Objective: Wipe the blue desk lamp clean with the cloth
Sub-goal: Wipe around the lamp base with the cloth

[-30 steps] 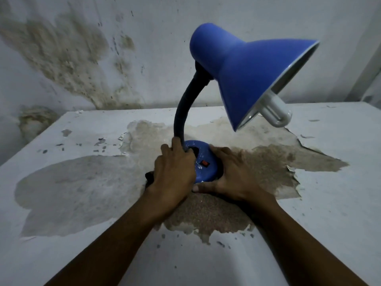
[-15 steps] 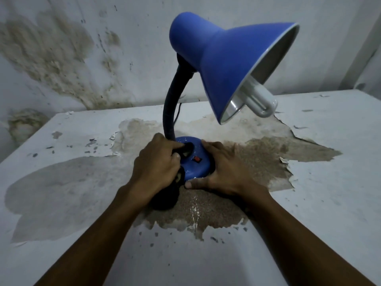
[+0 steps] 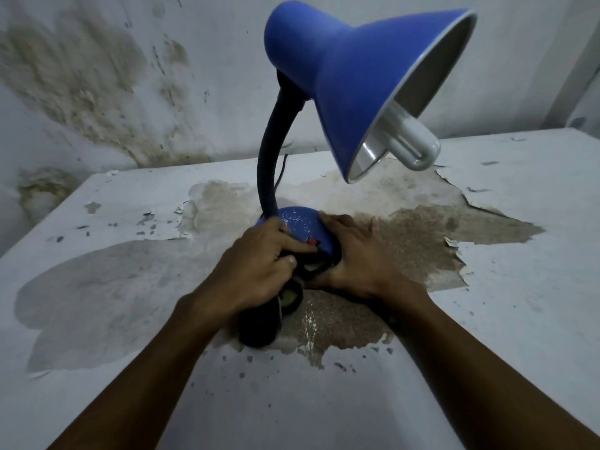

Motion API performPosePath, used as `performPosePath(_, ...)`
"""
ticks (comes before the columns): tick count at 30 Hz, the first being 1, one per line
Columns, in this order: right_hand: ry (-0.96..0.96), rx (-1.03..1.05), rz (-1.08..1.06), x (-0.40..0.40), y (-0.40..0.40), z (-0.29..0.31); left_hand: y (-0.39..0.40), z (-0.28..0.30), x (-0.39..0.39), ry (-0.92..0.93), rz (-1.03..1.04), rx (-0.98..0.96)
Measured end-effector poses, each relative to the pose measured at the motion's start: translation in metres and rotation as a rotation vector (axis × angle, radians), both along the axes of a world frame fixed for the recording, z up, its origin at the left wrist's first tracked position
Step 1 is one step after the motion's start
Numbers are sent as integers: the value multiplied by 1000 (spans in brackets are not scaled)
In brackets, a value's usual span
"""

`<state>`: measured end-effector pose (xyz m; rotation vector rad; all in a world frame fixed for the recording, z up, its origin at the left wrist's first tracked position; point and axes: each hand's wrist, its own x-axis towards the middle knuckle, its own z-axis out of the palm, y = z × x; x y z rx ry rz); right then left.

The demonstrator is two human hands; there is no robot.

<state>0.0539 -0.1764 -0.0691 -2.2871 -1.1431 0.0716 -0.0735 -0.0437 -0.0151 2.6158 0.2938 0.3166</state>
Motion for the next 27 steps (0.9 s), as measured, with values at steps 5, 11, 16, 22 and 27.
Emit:
performPosePath(5, 4, 19, 3, 1, 0, -5, -10, -14, -2, 35, 208, 299)
performPosePath(11, -4, 6, 2, 0, -1, -3, 8, -5, 1, -85, 209, 52)
performPosePath(16, -23, 1, -3, -1, -2, -2, -5, -18, -5, -25, 159, 222)
performPosePath(22, -28, -5, -4, -3, -3, -1, 32, -24, -1, -123, 367, 95)
performPosePath(27, -38, 0, -6, -1, -2, -1, 10, -23, -22, -70, -102, 52)
